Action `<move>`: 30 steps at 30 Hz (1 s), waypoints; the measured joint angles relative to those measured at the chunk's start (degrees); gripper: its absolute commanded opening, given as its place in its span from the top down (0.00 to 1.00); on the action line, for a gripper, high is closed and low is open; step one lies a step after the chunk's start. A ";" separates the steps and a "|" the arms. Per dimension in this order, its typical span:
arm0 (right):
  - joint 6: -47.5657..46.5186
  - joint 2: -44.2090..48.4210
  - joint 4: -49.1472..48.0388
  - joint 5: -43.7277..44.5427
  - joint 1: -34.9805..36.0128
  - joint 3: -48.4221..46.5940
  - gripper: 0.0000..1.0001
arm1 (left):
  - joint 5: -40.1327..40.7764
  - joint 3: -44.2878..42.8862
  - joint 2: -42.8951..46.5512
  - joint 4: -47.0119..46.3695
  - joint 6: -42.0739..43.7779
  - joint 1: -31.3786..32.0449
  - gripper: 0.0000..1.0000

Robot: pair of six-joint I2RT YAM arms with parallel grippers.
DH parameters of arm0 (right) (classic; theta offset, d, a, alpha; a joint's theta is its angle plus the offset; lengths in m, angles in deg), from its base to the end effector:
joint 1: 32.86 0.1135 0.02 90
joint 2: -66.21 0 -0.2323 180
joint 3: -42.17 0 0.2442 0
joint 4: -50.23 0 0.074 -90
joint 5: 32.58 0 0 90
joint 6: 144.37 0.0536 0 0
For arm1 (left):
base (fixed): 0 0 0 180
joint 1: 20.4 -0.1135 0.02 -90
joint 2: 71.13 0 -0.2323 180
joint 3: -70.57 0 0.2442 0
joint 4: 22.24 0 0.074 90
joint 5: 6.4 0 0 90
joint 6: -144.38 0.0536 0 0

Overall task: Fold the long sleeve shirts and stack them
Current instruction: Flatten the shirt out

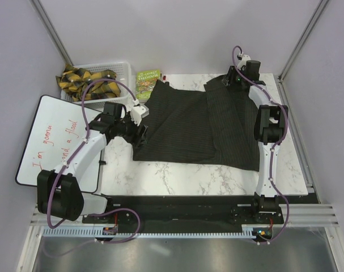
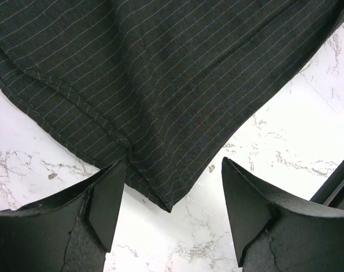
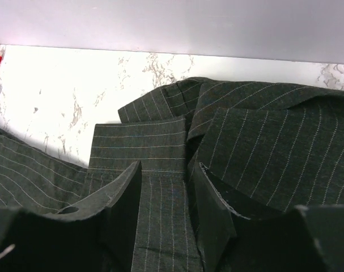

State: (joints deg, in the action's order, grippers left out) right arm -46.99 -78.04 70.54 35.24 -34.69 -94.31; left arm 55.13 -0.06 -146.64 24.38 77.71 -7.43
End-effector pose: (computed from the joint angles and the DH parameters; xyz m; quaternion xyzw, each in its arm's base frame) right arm 0.5599 0.0024 0.1580 -0.0311 0.8467 0.1892 0.4963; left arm 0.2677 -0.0879 0.2228 0.3621 0.8443 -0.2024 0.3392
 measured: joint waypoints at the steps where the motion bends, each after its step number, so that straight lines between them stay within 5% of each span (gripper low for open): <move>1: 0.15 0.00 -0.13 0.00 0.00 0.04 0.50 | 0.00 0.00 -0.17 0.02 0.00 0.00 0.24; 18: 1.20 0.00 -1.16 -0.22 0.09 4.72 0.55 | 0.04 -0.26 -1.01 0.00 0.07 0.00 0.24; 22: 1.09 0.00 -1.18 -0.96 0.09 4.76 0.73 | 0.15 -0.28 -1.31 0.02 0.07 0.00 0.24; 23: 1.11 0.00 -1.18 -1.40 0.09 4.83 0.87 | 0.28 -0.28 -1.42 0.02 0.09 0.00 0.24; 25: 0.87 0.00 -1.20 -2.14 0.09 4.90 0.99 | 0.46 -0.28 -1.64 0.02 0.09 0.00 0.24; 30: 0.85 0.02 -0.92 -4.46 -0.26 5.22 1.00 | 1.31 -0.28 -1.77 0.02 0.09 0.00 0.24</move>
State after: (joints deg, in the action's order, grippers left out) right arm -46.14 -78.02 69.63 30.78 -34.95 -89.09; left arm 56.44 -0.35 -148.41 24.41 77.80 -7.43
